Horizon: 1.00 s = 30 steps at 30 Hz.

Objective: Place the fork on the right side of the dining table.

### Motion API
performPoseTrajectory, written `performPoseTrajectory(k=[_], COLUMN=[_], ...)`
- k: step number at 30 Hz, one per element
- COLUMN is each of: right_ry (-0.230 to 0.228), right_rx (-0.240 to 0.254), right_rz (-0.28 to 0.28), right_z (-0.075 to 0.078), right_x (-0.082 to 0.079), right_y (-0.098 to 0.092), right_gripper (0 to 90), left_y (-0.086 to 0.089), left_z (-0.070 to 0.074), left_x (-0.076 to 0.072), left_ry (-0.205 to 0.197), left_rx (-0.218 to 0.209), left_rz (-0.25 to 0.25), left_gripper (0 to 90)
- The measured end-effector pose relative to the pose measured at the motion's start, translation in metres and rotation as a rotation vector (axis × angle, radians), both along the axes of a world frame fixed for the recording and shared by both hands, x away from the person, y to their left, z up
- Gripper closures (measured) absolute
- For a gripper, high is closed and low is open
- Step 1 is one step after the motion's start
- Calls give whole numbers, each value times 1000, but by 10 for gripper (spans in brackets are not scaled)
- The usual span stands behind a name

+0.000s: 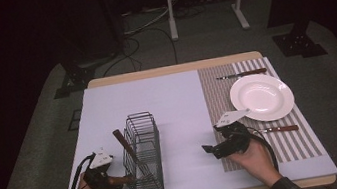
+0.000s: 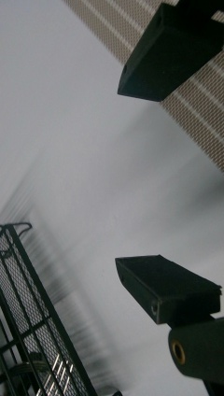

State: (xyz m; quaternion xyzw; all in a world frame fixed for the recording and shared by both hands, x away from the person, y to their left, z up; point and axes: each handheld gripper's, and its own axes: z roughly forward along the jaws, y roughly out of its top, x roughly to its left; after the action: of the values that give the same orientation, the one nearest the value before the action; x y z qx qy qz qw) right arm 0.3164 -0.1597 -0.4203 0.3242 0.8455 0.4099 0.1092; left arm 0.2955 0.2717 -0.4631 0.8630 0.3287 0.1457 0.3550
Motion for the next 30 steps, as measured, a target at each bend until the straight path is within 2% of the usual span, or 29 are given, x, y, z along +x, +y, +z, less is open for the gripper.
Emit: performPoseTrajectory(k=[4, 13, 18, 20, 30], right_ry=[11, 16, 7, 2, 16], right_rx=[-17, -51, -66, -80, -130], right_rz=[48, 115, 133, 134, 164], right_z=[-6, -17, -24, -28, -42], right_x=[0, -2, -2, -3, -4], right_y=[18, 45, 55, 62, 77], right_gripper=[133, 114, 74, 19, 6], left_y=[0, 0, 0, 0, 0], left_z=[0, 0, 0, 0, 0], left_x=[0, 0, 0, 0, 0], left_ry=[0, 0, -1, -1, -1], left_rx=[3, 2, 2, 2, 2], left_rz=[-2, -2, -2, -2, -2], left_gripper=[0, 0, 0, 0, 0])
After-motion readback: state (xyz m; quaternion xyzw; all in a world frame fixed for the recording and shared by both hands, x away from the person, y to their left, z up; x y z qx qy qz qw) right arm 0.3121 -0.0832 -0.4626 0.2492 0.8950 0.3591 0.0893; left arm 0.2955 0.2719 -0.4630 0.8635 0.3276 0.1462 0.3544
